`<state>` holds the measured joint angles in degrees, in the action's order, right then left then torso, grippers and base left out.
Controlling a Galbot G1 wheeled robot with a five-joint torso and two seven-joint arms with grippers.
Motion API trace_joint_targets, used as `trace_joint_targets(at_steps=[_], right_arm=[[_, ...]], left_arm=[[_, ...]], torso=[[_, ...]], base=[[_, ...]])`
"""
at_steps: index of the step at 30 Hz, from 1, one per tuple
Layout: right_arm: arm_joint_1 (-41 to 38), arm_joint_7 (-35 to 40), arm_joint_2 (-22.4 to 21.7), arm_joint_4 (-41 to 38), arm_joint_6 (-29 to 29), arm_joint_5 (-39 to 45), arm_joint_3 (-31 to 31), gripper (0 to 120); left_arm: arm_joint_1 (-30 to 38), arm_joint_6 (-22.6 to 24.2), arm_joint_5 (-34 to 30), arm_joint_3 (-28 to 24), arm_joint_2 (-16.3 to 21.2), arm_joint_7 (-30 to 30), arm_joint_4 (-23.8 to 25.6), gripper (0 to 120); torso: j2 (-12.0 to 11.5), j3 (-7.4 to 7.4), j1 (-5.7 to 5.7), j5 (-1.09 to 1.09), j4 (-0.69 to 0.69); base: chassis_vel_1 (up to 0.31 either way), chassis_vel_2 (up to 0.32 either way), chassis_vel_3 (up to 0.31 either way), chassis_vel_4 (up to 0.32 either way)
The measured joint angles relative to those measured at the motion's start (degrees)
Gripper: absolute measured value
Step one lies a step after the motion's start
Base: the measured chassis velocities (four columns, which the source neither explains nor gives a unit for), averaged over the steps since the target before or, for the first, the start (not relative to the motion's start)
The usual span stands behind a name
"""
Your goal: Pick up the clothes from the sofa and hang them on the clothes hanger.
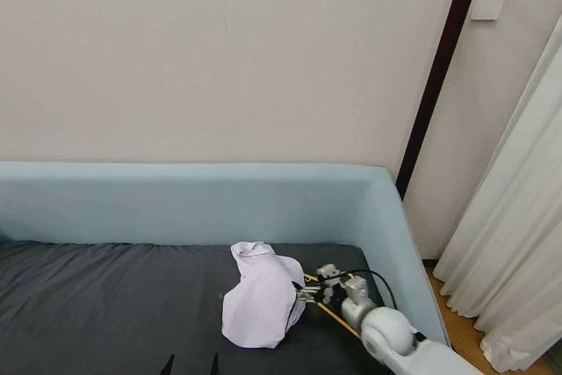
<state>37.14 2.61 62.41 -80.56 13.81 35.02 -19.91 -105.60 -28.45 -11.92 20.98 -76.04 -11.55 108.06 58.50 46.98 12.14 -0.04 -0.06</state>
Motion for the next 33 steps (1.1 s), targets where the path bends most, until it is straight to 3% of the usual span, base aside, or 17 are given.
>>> trace_joint_targets(at_steps=[11,15,17,23,28,30,33], right_arm=[[-1.86,-0.92,8.55,13.32,-2.31,-2.80,-3.10,98],[-2.06,-0.92,10.22,14.87,-3.14,-3.42,-3.30,86],[-2.30,-0.90,10.80,15.40,-3.20,-3.58,-3.70,74],[-2.30,-0.81,10.93,16.01,-3.06,-3.81,-4.64,57],[-2.07,-0.41,10.99,16.64,-2.48,-4.11,-4.59,35],[-2.04,-0.37,10.99,16.66,-2.48,-4.12,-4.54,34],[-1.97,-0.31,10.95,17.04,-2.51,-4.28,-4.32,18]], left_arm=[[-0.16,-2.11,0.10,0.55,-1.71,-0.05,-0.73,100],[-0.65,-3.03,0.10,0.68,-1.79,-0.05,-0.97,100],[-1.14,-3.71,0.24,0.66,-1.76,-0.05,-1.00,100],[-1.78,-4.76,0.35,0.66,-1.63,-0.05,-0.96,100],[-1.60,-4.90,0.03,0.77,-1.80,-0.06,-0.72,100],[-1.56,-4.91,-0.02,0.77,-1.81,-0.07,-0.66,100],[-1.30,-4.91,-0.64,0.84,-1.82,-0.09,-0.54,100]], torso=[[0.01,-0.01,0.00,0.02,-0.01],[0.01,-0.01,0.00,0.02,0.00],[0.01,-0.01,0.00,0.02,0.01],[0.01,-0.01,-0.01,0.02,0.00],[0.01,-0.01,-0.01,0.02,0.00],[0.01,-0.01,-0.01,0.03,0.00],[0.01,-0.01,-0.01,0.03,0.00]], base=[[0.000,0.000,0.000,0.000],[0.000,0.000,0.000,0.000],[0.000,0.000,0.000,0.000],[0.000,0.000,0.000,0.000],[0.000,0.000,0.000,0.000],[0.000,0.000,0.000,0.000],[0.000,0.000,0.000,0.000]])
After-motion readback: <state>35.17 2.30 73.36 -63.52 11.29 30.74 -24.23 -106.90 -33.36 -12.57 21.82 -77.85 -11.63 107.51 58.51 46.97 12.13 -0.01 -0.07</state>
